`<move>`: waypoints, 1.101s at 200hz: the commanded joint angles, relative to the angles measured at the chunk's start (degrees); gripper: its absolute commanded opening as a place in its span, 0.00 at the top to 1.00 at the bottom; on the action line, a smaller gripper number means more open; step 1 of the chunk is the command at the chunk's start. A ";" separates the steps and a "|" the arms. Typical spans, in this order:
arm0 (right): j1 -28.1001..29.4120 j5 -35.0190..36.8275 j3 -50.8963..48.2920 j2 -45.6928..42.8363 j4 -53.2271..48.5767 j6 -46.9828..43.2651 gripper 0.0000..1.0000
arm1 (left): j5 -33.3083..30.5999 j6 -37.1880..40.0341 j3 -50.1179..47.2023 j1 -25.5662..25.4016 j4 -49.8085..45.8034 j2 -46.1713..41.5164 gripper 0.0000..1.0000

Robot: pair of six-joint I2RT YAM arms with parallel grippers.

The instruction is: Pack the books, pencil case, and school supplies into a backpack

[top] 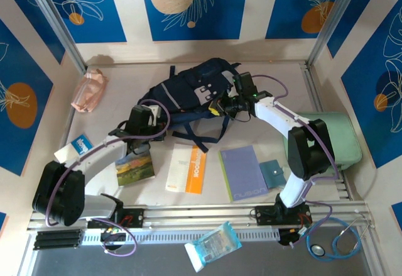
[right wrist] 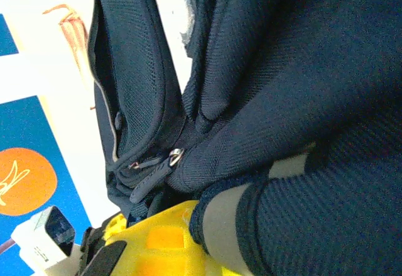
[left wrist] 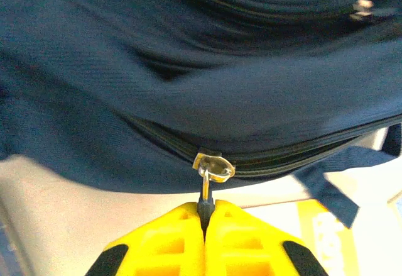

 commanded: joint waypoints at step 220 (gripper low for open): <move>-14.31 5.43 -9.90 -14.55 -7.12 0.06 0.30 | 7.07 5.83 33.18 -9.20 -22.03 15.20 1.00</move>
